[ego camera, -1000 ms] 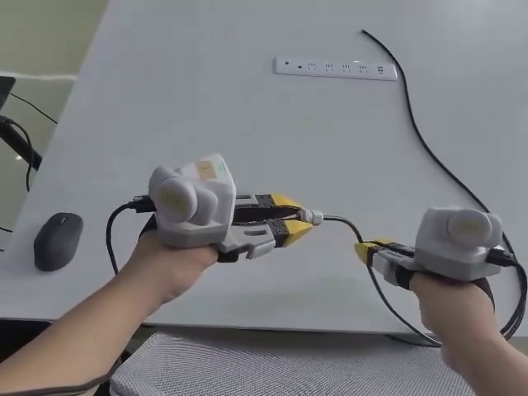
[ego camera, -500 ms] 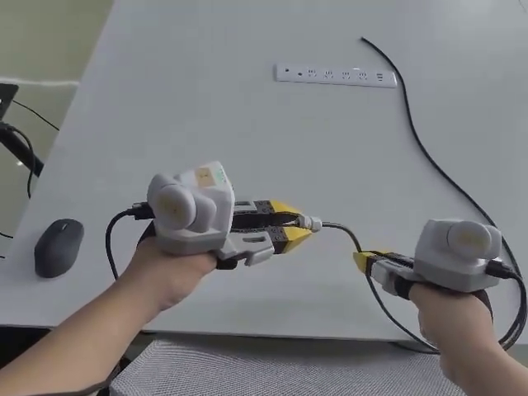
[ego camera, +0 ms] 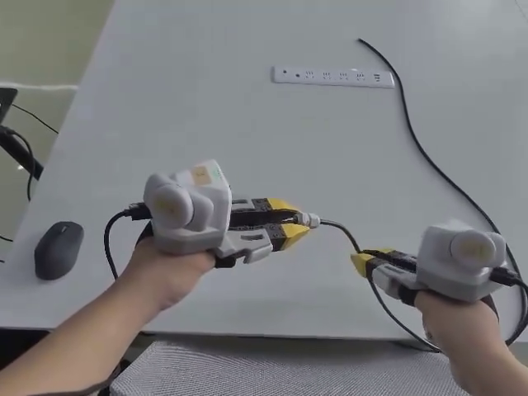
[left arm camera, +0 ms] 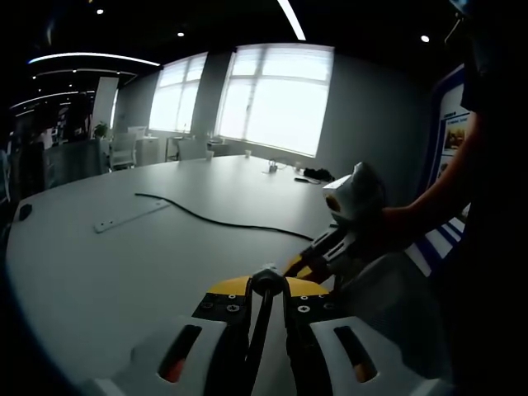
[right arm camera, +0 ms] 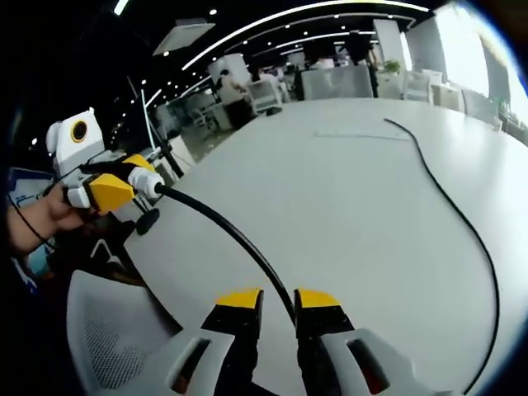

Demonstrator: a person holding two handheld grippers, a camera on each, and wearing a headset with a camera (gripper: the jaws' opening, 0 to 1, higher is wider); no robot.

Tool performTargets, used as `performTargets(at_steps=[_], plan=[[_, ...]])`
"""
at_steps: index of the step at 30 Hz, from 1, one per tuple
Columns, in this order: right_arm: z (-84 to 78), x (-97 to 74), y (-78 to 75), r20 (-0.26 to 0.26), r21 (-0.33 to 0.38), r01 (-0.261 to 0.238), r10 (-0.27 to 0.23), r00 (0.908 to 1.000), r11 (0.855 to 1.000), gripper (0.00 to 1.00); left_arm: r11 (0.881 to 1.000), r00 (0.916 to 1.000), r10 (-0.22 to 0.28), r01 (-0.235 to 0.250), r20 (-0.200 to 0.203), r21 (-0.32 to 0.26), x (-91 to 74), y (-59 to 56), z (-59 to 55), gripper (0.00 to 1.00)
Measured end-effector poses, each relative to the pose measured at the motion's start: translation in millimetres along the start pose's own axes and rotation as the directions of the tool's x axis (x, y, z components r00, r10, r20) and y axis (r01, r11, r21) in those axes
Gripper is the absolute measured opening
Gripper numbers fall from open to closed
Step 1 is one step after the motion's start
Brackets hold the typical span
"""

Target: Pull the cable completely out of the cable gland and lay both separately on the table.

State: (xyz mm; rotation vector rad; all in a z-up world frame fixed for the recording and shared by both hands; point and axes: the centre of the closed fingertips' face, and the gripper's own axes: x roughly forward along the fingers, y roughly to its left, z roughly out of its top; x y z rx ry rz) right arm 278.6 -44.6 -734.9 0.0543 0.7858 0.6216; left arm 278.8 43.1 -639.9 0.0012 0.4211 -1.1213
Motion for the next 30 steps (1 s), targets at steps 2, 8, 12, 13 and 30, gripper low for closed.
performTargets(at_steps=[2,8,12,13,30], plan=[[3.1,-3.5,2.2,-0.004,-0.055,0.004,-0.004,1.0000,0.998,0.19,1.000,1.0000,0.004,-0.004,-0.002,0.001,-0.5,1.0,-0.2,0.15],[40.8,-18.7,23.4,0.045,-0.308,0.003,0.011,0.9989,0.951,0.22,1.000,1.0000,0.005,-0.005,-0.003,-0.003,-2.3,2.4,-1.0,0.15],[58.5,-17.9,41.6,0.045,-0.464,-0.008,0.033,0.9984,0.886,0.21,1.000,1.0000,0.004,-0.004,-0.005,-0.004,-2.4,2.7,-2.2,0.15],[63.0,-16.2,48.0,0.048,-0.490,-0.020,0.050,0.9976,0.871,0.20,1.000,1.0000,0.003,-0.003,-0.006,-0.003,-2.2,2.6,-2.4,0.15],[67.5,0.4,82.0,-0.010,-0.708,-0.070,0.089,0.9960,0.702,0.06,1.000,0.9999,-0.008,0.008,-0.009,-0.003,-1.7,1.9,-2.9,0.15]])
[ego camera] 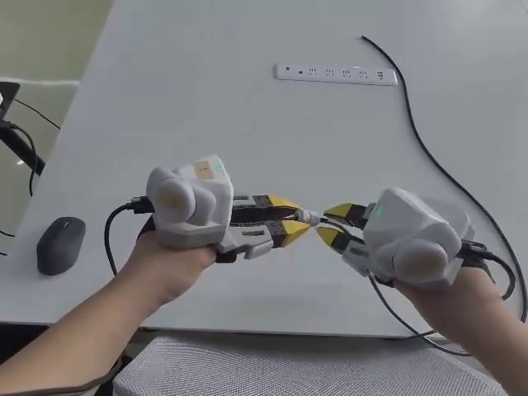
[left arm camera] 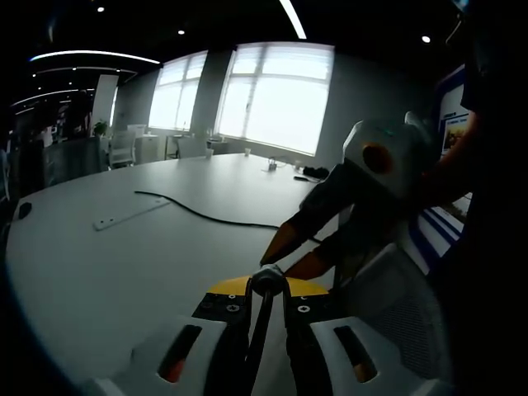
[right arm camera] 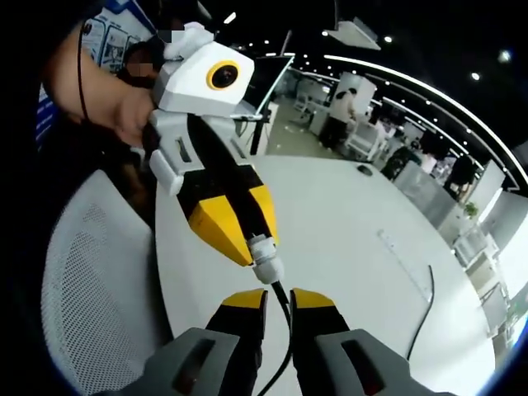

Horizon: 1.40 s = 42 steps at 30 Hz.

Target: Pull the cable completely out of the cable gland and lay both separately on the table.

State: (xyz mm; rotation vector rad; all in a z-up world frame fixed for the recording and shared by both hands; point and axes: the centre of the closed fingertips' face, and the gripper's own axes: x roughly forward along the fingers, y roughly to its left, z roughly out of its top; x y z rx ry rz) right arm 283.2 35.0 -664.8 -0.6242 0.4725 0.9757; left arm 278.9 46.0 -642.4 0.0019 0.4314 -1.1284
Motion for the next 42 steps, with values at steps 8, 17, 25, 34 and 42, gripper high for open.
performTargets(at_steps=[8,17,25,34,42], plan=[[-1.5,-0.7,-3.1,0.002,0.014,0.014,-0.014,0.9999,1.000,0.01,1.000,1.0000,-0.002,0.002,0.001,0.000,1.7,-1.1,0.7,0.15],[-9.0,-3.3,-8.6,0.011,0.115,0.025,-0.027,0.9996,0.993,0.01,1.000,1.0000,-0.006,0.006,0.006,-0.002,3.5,-3.4,1.8,0.15],[-30.7,-5.0,-15.6,-0.001,0.286,0.037,-0.039,0.9993,0.957,0.01,1.000,1.0000,-0.006,0.006,0.006,0.001,3.8,-4.6,2.9,0.15],[-58.3,-7.8,-24.4,-0.019,0.505,0.053,-0.050,0.9985,0.861,0.01,1.000,1.0000,-0.001,0.001,0.009,0.004,3.8,-3.6,4.8,0.15],[-78.0,-8.2,-25.6,-0.041,0.683,0.070,-0.057,0.9975,0.727,0.01,1.000,0.9999,0.005,-0.005,0.010,0.007,3.0,-2.8,5.6,0.15]])
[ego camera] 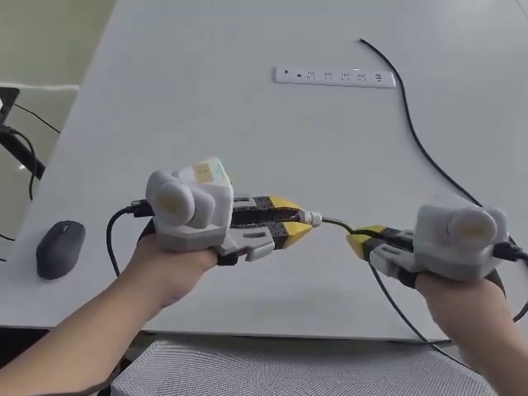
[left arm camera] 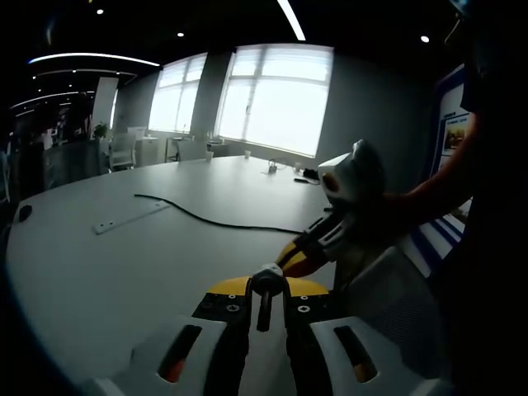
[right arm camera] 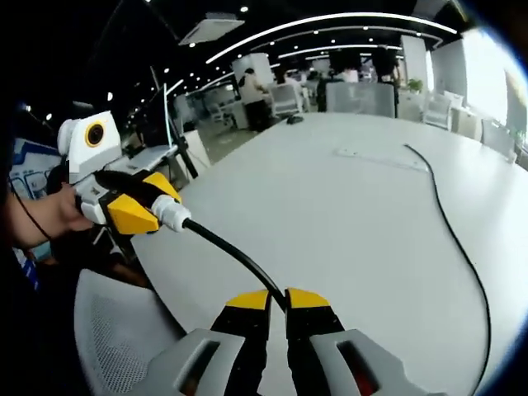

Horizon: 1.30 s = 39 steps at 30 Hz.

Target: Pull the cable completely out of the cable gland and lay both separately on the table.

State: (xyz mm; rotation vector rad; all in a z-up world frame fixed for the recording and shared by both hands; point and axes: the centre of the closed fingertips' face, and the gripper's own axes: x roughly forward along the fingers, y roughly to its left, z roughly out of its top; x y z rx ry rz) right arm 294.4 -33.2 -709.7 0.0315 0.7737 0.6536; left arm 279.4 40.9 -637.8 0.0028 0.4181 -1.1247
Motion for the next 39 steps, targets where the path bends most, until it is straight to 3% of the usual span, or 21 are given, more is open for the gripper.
performTargets(at_steps=[3,11,24,30,35,39], plan=[[-2.9,1.2,-3.6,0.012,0.079,-0.007,0.006,0.9999,0.997,0.01,1.000,1.0000,0.001,-0.001,-0.002,0.000,-0.3,-0.1,-0.3,0.15],[-7.9,3.2,-4.5,-0.002,0.169,-0.008,0.008,1.0000,0.986,0.01,1.000,1.0000,0.005,-0.005,-0.003,0.003,1.3,-1.7,-0.9,0.15],[-10.0,5.2,-4.0,-0.005,0.234,-0.008,0.010,0.9999,0.972,0.01,1.000,1.0000,0.005,-0.005,-0.004,0.009,2.3,-0.3,-1.8,0.15],[-11.0,4.1,-2.2,0.001,0.196,-0.026,0.026,0.9997,0.980,0.02,1.000,1.0000,0.006,-0.006,0.001,0.007,2.4,1.0,-0.1,0.15],[-10.5,3.3,-0.7,0.002,0.120,-0.020,0.020,0.9998,0.993,0.02,1.000,0.9999,0.013,-0.013,0.000,0.007,1.1,2.0,-0.5,0.15],[-8.9,2.3,1.8,-0.013,0.000,-0.015,0.015,0.9998,1.000,0.03,1.000,0.9998,0.020,-0.020,0.001,0.000,-0.4,2.8,-0.6,0.15]])
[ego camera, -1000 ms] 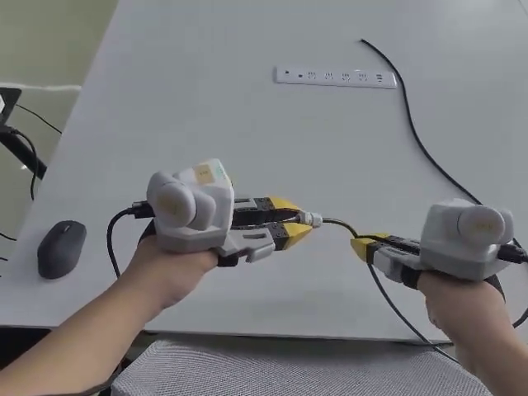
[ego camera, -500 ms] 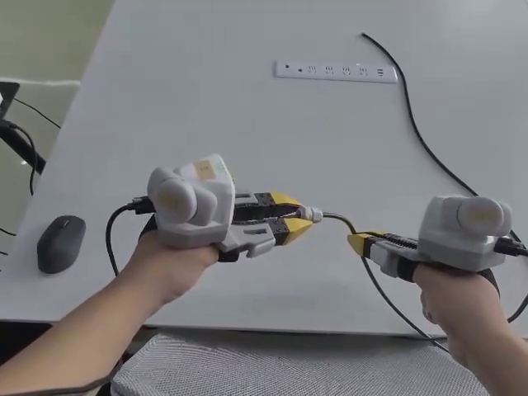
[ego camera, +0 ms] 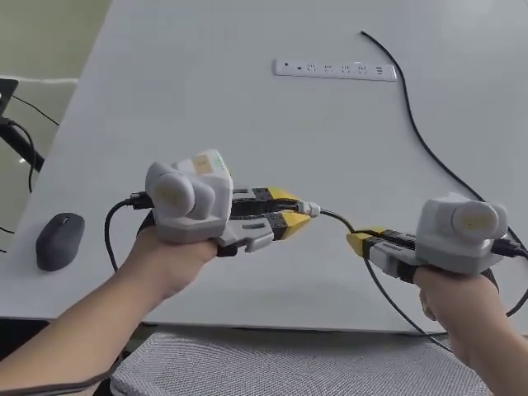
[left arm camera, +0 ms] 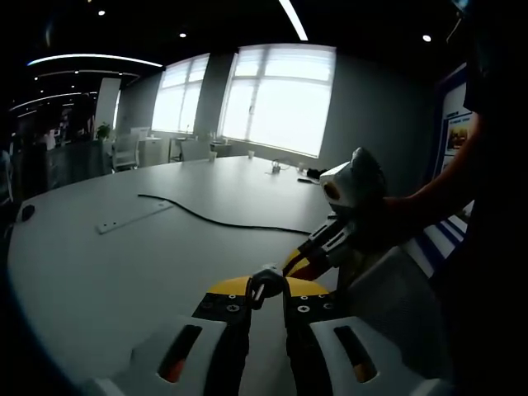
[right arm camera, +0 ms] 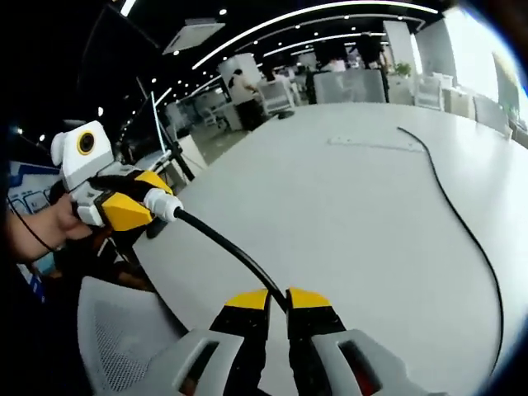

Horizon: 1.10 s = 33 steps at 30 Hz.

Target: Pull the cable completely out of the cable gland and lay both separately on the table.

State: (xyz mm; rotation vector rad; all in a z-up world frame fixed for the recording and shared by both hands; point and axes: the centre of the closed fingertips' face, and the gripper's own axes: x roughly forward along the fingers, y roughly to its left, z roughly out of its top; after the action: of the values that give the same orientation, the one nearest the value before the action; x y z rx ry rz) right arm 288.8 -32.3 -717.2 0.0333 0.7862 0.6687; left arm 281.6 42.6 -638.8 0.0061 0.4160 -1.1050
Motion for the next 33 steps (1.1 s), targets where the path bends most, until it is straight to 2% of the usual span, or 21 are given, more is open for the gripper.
performTargets(at_steps=[4,7,10,12,14,15,18,20,23,26,28,29,31,33], plan=[[1.9,-2.5,4.8,-0.003,-0.076,0.006,-0.007,1.0000,0.997,0.04,1.000,1.0000,0.001,-0.001,-0.001,-0.005,-2.1,1.6,-0.4,0.15],[7.1,-3.9,3.8,0.008,-0.126,0.010,-0.009,0.9999,0.992,0.10,1.000,1.0000,0.002,-0.002,-0.007,-0.008,-2.9,2.3,-1.7,0.15],[19.1,-7.6,6.3,0.035,-0.211,0.013,-0.006,0.9994,0.977,0.14,1.000,1.0000,0.000,0.000,-0.007,-0.011,-2.8,2.1,-1.9,0.15],[27.8,-11.1,14.6,0.042,-0.286,0.005,0.008,0.9991,0.958,0.16,1.000,1.0000,-0.001,0.000,-0.006,-0.016,-2.6,1.9,-1.8,0.15],[36.7,-12.4,25.2,0.050,-0.369,-0.014,0.035,0.9981,0.929,0.18,1.000,1.0000,-0.003,0.003,-0.006,-0.017,-2.1,1.2,-1.7,0.15],[39.0,-11.4,31.2,0.041,-0.419,-0.030,0.052,0.9978,0.908,0.19,1.000,1.0000,-0.006,0.005,-0.007,-0.017,-1.8,0.8,-1.8,0.15],[41.2,-9.0,42.7,0.007,-0.515,-0.055,0.068,0.9976,0.856,0.18,1.000,0.9999,-0.007,0.007,-0.009,-0.018,-1.5,1.1,-1.8,0.15],[45.4,-7.1,46.4,0.007,-0.571,-0.047,0.062,0.9981,0.820,0.15,1.000,0.9999,-0.008,0.008,-0.012,-0.018,-1.5,1.1,-1.9,0.15],[46.1,-4.2,54.5,-0.006,-0.584,-0.067,0.078,0.9969,0.809,0.13,1.000,0.9999,-0.011,0.011,-0.012,-0.021,-1.8,0.9,-1.7,0.15],[45.3,0.1,60.4,-0.022,-0.613,-0.083,0.088,0.9959,0.786,0.11,1.000,0.9998,-0.013,0.012,-0.013,-0.024,-2.2,-0.1,-1.8,0.15],[44.0,2.4,64.2,-0.036,-0.646,-0.093,0.092,0.9951,0.758,0.09,1.000,0.9998,-0.013,0.013,-0.012,-0.024,-2.4,-1.1,-1.7,0.15],[43.1,2.9,65.2,-0.039,-0.650,-0.096,0.093,0.9949,0.754,0.08,1.000,0.9998,-0.014,0.014,-0.012,-0.025,-2.3,-1.6,-1.5,0.15],[42.4,3.5,65.2,-0.045,-0.671,-0.094,0.086,0.9953,0.735,0.05,1.000,0.9999,-0.013,0.013,-0.011,-0.024,-2.2,-1.9,-1.6,0.15],[42.5,3.2,65.2,-0.048,-0.677,-0.095,0.084,0.9953,0.729,0.05,1.000,0.9999,-0.013,0.013,-0.011,-0.023,-1.9,-2.1,-1.7,0.15]])
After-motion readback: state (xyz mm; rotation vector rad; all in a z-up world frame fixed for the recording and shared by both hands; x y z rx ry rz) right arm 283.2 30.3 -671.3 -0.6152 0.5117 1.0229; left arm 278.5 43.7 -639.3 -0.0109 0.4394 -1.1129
